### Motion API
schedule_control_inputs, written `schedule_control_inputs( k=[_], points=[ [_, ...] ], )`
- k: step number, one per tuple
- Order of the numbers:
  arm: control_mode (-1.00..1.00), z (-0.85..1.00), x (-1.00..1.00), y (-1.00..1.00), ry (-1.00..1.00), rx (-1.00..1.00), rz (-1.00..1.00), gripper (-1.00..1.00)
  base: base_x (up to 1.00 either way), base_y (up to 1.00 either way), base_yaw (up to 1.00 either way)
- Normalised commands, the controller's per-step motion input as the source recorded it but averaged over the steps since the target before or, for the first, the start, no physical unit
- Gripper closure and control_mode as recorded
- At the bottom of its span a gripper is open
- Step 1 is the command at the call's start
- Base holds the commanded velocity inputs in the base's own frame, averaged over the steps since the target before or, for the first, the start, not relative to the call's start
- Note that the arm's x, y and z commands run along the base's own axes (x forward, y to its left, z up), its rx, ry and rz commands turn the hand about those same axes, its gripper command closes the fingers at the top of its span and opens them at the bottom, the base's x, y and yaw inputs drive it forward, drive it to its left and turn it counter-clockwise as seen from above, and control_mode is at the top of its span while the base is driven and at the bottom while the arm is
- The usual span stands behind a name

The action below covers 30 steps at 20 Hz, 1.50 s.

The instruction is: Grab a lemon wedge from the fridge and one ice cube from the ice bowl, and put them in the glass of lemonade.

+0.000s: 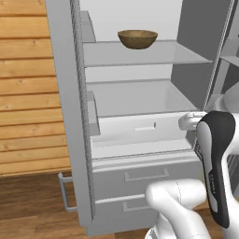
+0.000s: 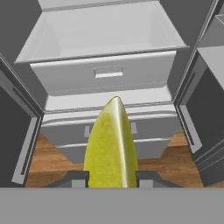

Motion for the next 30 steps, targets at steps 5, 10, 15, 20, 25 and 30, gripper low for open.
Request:
schedule_control_inputs(
  k=[5, 10, 15, 20, 25, 30],
  points=[
    [1.00, 0.00, 0.00, 0.00, 0.00, 0.00, 0.00, 1.00, -0.18, -0.26, -0.01],
    [1.00, 0.00, 0.00, 0.00, 0.00, 0.00, 0.00, 1.00, -0.02, -0.91, 0.00],
    [1.00, 0.00, 0.00, 0.00, 0.00, 0.00, 0.00, 1.00, -0.26, -0.24, 0.21],
    [1.00, 0.00, 0.00, 0.00, 0.00, 0.00, 0.00, 1.00, -0.95, -0.13, 0.38],
    [1.00, 0.00, 0.00, 0.00, 0.00, 0.00, 0.00, 1.00, -0.51, -0.23, 0.51],
    [1.00, 0.00, 0.00, 0.00, 0.00, 0.00, 0.00, 1.00, -0.07, -0.57, 0.63]
  ],
)
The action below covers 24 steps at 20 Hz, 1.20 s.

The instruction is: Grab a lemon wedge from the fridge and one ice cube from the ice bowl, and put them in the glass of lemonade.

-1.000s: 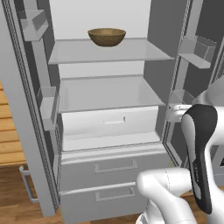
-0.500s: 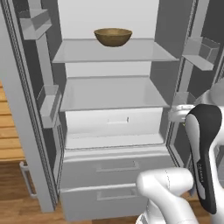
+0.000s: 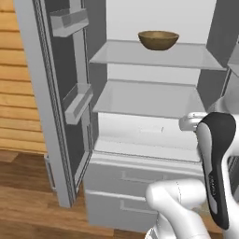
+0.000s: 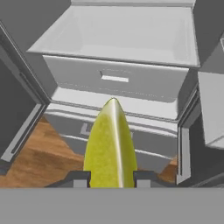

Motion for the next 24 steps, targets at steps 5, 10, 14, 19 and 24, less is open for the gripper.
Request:
schedule_control_inputs(
  k=[5, 10, 14, 19, 24],
  points=[
    [1.00, 0.00, 0.00, 0.00, 0.00, 0.00, 0.00, 1.00, -0.64, -0.36, 0.43],
    [1.00, 0.00, 0.00, 0.00, 0.00, 0.00, 0.00, 1.00, -0.08, -0.05, 1.00],
    [1.00, 0.00, 0.00, 0.00, 0.00, 0.00, 0.00, 1.00, 0.00, 0.00, 1.00],
    [1.00, 0.00, 0.00, 0.00, 0.00, 0.00, 0.00, 1.00, -0.04, 0.00, 1.00],
    [1.00, 0.00, 0.00, 0.00, 0.00, 0.00, 0.00, 1.00, -0.80, 0.00, 0.76]
  ],
)
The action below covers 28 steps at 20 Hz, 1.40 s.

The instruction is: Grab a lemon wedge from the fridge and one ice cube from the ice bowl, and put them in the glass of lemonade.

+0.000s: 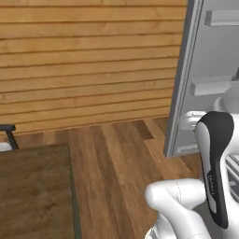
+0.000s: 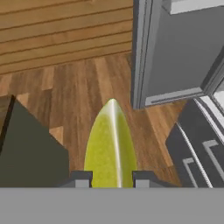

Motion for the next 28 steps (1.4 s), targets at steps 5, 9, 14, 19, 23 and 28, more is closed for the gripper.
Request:
schedule_control_inputs(
  k=[5, 9, 14, 19, 23, 28],
  points=[
    [1.00, 0.00, 0.00, 0.00, 0.00, 0.00, 0.00, 1.00, -1.00, 0.00, 0.48],
    [1.00, 0.00, 0.00, 0.00, 0.00, 0.00, 0.00, 1.00, -1.00, 0.03, 0.19],
    [1.00, 0.00, 0.00, 0.00, 0.00, 0.00, 0.00, 1.00, -0.90, -0.11, -0.02],
    [1.00, 0.00, 0.00, 0.00, 0.00, 0.00, 0.00, 1.00, -0.03, -0.08, -0.93],
    [1.00, 0.00, 0.00, 0.00, 0.00, 0.00, 0.00, 1.00, 0.00, -0.09, -0.95],
    [1.00, 0.00, 0.00, 0.00, 0.00, 0.00, 0.00, 1.00, 0.02, -0.48, -0.83]
  ],
)
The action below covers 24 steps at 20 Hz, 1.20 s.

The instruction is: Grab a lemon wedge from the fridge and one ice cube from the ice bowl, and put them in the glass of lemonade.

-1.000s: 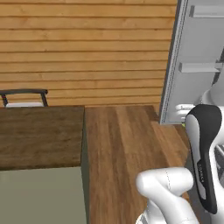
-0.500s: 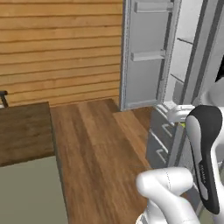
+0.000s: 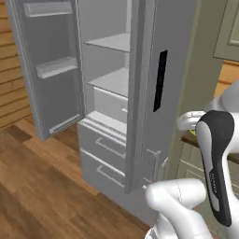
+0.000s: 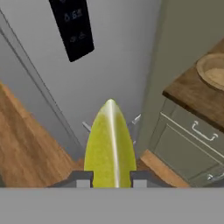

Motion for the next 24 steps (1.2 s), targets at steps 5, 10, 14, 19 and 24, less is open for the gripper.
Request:
schedule_control_inputs(
  k=[5, 10, 14, 19, 24],
  points=[
    [1.00, 0.00, 0.00, 0.00, 0.00, 0.00, 0.00, 1.00, 0.12, -0.54, -0.80],
    [1.00, 0.00, 0.00, 0.00, 0.00, 0.00, 0.00, 1.00, 0.18, -0.62, -0.76],
    [1.00, 0.00, 0.00, 0.00, 0.00, 0.00, 0.00, 1.00, 0.60, -0.55, -0.63],
    [1.00, 0.00, 0.00, 0.00, 0.00, 0.00, 0.00, 1.00, 0.90, -0.10, -0.23],
    [1.00, 0.00, 0.00, 0.00, 0.00, 0.00, 0.00, 1.00, 0.31, -0.16, -0.13]
  ],
)
